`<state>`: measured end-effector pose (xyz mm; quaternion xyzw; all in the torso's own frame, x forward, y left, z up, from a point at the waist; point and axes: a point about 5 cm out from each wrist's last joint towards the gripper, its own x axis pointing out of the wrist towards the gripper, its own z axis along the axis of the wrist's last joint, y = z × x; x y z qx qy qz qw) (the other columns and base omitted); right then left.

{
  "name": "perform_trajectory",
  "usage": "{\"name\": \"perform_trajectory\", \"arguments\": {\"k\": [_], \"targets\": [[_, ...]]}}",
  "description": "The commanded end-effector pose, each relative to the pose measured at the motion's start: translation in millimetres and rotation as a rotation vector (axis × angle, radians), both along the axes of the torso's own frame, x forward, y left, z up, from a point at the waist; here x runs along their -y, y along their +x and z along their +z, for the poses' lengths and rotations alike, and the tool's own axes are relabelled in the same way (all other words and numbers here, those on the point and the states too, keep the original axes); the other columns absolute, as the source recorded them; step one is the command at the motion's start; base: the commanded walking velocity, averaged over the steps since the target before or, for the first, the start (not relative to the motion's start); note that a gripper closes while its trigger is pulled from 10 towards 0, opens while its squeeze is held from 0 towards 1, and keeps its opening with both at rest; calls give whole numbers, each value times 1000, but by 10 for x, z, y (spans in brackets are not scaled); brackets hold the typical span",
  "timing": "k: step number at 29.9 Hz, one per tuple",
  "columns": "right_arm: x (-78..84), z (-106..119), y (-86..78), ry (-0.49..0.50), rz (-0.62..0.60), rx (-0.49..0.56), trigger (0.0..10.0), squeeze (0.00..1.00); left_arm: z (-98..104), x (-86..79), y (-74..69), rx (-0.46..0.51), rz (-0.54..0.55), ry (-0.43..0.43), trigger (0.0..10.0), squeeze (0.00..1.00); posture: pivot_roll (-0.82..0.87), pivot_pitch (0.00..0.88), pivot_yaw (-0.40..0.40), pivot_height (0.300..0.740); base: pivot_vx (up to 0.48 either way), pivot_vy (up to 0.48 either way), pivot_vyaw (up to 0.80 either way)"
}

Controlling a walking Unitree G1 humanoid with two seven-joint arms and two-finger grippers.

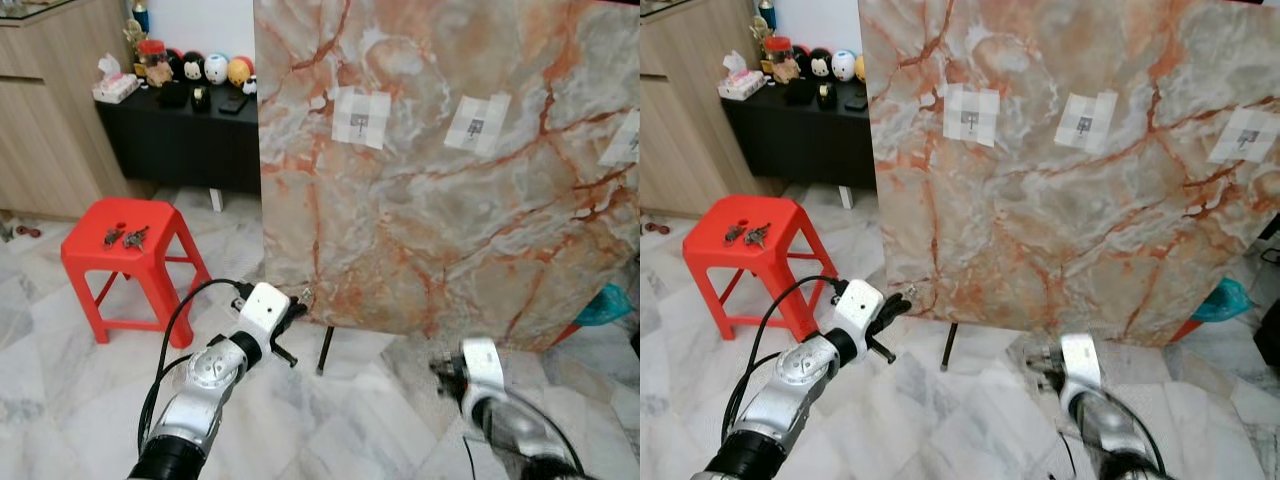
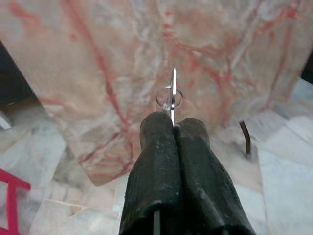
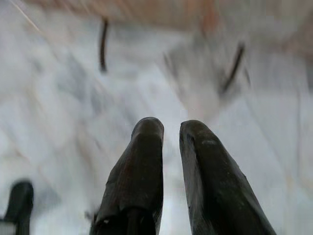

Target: Hang keys on a hook

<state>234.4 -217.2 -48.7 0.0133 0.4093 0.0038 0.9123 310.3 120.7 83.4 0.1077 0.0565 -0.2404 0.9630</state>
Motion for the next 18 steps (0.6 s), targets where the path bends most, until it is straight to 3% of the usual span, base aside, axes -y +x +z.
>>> {"name": "perform_trajectory", "arguments": {"k": [1,9,18], "targets": [[2,-73,-102,-15,-24,-39,10000,0,173,8,87,60,60,-22,10000,0,28,0,-110,740,0,0,0],[-162,-325,-480,-17,-79,-146,10000,0,425,56,238,90,138,-91,10000,0,33,0,-85,740,0,0,0],[-219,-391,-599,17,-97,-184,10000,0,552,136,260,155,176,-184,10000,0,25,0,-72,740,0,0,0]]}}
